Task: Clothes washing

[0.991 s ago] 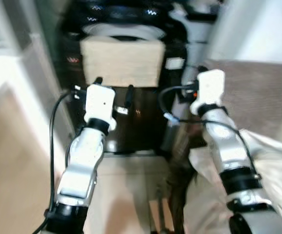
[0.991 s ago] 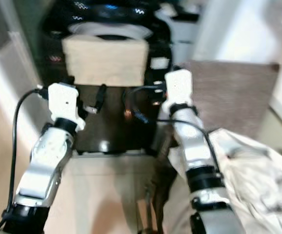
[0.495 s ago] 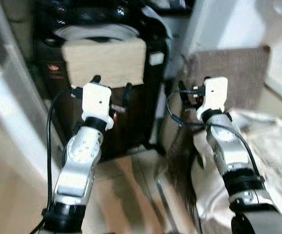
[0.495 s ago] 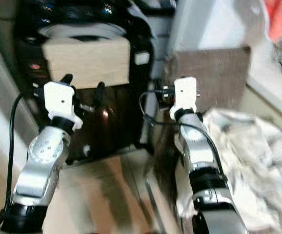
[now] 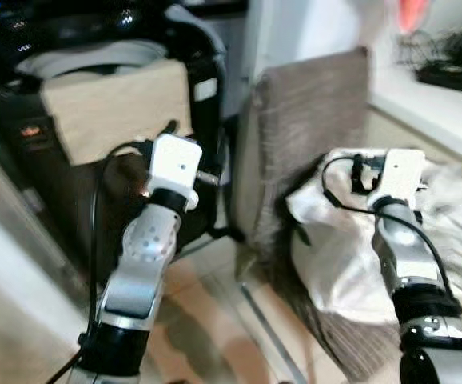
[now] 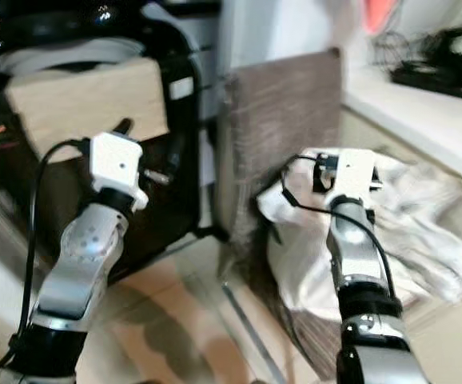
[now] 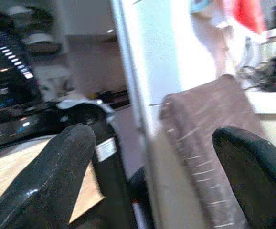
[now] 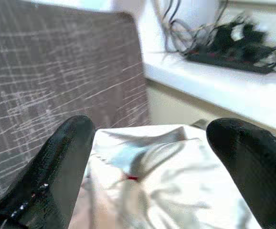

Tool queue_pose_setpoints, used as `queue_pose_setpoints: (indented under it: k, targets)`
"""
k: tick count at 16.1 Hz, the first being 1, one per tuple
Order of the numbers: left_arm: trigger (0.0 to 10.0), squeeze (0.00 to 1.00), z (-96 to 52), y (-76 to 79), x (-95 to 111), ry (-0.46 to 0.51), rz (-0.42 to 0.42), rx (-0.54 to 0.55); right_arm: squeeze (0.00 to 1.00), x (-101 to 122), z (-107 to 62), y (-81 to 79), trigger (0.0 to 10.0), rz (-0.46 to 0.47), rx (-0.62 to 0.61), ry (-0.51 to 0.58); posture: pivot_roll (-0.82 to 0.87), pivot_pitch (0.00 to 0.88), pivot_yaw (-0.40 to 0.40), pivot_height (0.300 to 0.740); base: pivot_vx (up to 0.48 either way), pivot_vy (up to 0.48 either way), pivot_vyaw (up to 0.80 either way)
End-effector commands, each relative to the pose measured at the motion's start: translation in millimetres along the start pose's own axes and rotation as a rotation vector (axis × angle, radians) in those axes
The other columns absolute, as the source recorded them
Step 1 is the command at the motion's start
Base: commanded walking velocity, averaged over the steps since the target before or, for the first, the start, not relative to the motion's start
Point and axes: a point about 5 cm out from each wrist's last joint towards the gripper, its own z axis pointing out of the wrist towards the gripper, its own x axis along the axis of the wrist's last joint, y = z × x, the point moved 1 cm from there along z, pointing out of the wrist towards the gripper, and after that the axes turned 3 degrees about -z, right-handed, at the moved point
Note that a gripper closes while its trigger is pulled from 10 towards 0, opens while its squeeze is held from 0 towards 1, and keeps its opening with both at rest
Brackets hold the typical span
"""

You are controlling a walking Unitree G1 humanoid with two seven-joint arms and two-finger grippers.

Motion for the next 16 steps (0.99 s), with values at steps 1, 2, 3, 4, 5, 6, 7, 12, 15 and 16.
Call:
queue_pose_setpoints:
  k: [1, 2, 3, 4, 5, 6, 7, 12, 15, 16]
  targets:
    - [10.0, 0.00, 1.3, -0.3, -2.6, -0.005, 0.013, -0.011, 0.00, 3.0, -0.4, -3.9, 10.0, -0.004, 0.007, 0.021, 0.00, 0.000, -0.014, 0.740, 0.000, 0.000, -0.66]
    - [10.0, 0.00, 0.8, 0.0, -5.2, -0.015, 0.018, -0.019, 0.00, 1.2, -1.3, -5.9, 10.0, -0.002, 0.015, 0.014, 0.00, 0.000, -0.014, 0.740, 0.000, 0.000, -0.66]
    - [10.0, 0.00, -0.5, -1.1, -11.6, -0.037, 0.031, -0.021, 0.00, -2.5, -3.5, -9.4, 10.0, 0.000, 0.028, 0.000, 0.00, 0.000, -0.014, 0.740, 0.000, 0.000, -0.66]
    - [10.0, 0.00, -1.6, -2.6, -14.9, -0.049, 0.038, -0.025, 0.00, -7.5, -4.6, -8.5, 10.0, 0.007, 0.023, -0.022, 0.00, 0.000, -0.022, 0.740, 0.000, 0.000, -0.66]
    - [10.0, 0.00, -2.9, -4.5, -17.0, -0.055, 0.040, -0.033, 0.00, -16.3, -4.9, -3.2, 10.0, 0.024, -0.001, -0.064, 0.01, 0.000, -0.027, 0.740, 0.000, 0.000, -0.66]
    - [10.0, 0.00, -2.1, -5.0, -14.6, -0.044, 0.055, -0.038, 0.00, -23.9, -2.4, 4.4, 10.0, 0.022, -0.026, -0.108, 0.01, 0.000, -0.028, 0.740, 0.000, 0.000, -0.66]
    - [10.0, 0.00, -1.2, -4.5, -12.3, -0.036, 0.059, -0.041, 0.00, -28.5, -0.2, 7.3, 10.0, 0.022, -0.034, -0.149, 0.01, 0.000, -0.028, 0.740, 0.000, 0.000, -0.63]
    - [10.0, 0.00, -0.3, -7.0, 3.1, 0.012, 0.062, -0.044, 0.00, -43.4, 13.7, 44.8, 10.0, 0.227, -0.269, -0.401, 0.06, 0.006, -0.007, 0.740, 0.000, 0.000, 0.00]
    - [10.0, 0.00, -13.9, -18.5, 6.0, -0.020, 0.101, -0.051, 0.00, -55.9, 8.6, 49.4, 10.0, 0.211, -0.322, -0.516, 0.13, 0.062, 0.023, 0.740, 0.000, 0.000, 0.00]
    - [10.0, 0.00, -16.8, -20.5, 6.6, -0.027, 0.108, -0.052, 0.00, -59.4, 6.4, 49.9, 10.0, 0.243, -0.339, -0.537, 0.15, 0.078, 0.031, 0.740, 0.000, 0.000, 0.00]
